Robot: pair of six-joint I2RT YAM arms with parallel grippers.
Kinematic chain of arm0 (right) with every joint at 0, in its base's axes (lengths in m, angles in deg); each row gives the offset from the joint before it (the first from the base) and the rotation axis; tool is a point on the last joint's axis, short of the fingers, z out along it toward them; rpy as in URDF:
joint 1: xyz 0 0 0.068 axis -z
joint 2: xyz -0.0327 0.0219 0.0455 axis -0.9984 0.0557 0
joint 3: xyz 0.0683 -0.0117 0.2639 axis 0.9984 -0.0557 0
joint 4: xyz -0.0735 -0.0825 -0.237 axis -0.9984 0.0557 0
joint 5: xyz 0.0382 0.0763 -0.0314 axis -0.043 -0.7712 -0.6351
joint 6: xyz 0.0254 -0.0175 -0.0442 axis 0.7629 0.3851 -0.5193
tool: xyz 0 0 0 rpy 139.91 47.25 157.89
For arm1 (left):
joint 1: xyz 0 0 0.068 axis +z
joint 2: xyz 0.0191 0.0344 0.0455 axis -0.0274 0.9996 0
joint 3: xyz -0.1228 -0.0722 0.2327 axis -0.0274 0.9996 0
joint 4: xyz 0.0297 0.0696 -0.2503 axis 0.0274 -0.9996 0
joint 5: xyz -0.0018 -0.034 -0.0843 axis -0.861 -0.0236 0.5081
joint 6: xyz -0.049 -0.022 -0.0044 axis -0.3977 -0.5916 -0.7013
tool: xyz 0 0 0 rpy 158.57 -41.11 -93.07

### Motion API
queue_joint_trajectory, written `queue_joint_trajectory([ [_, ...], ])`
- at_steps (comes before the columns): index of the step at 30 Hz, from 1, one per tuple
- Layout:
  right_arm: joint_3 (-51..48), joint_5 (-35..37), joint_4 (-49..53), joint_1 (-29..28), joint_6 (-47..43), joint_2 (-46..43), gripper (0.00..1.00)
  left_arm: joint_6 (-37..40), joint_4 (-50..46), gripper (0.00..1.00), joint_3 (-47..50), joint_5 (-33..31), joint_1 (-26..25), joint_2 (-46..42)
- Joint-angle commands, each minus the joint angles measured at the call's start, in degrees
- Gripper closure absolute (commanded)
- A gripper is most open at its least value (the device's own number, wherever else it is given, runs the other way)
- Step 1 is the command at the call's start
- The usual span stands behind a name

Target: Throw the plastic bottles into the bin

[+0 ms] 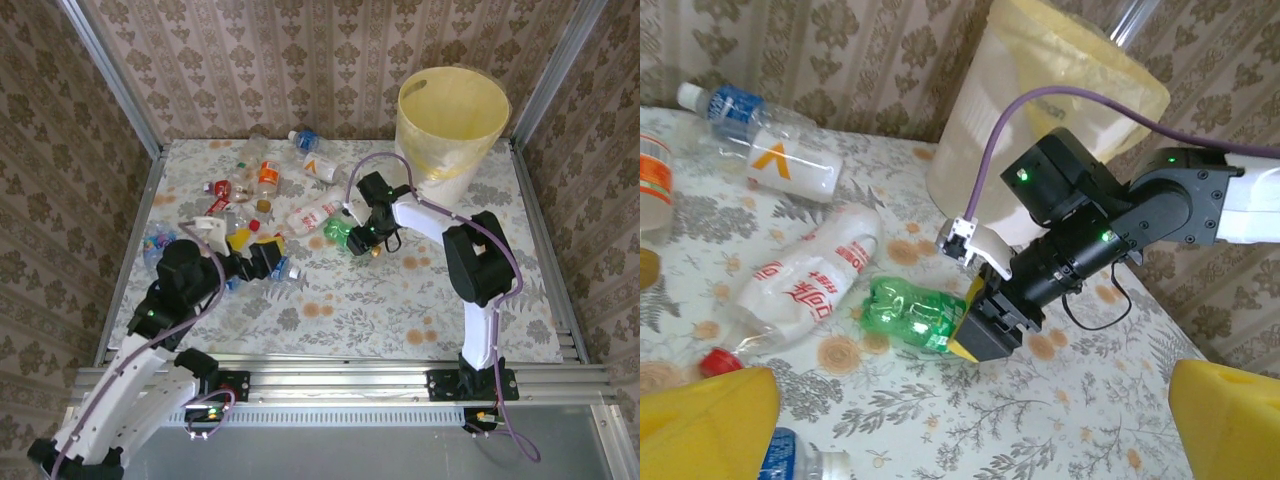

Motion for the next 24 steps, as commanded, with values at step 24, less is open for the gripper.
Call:
queue_joint_trajectory([
  [24, -19.7, -14.6, -13.9, -0.5, 14.5, -32.3, 0.56, -18.0, 43.4, 0.01, 2.0, 1.5, -9.6, 35.0],
])
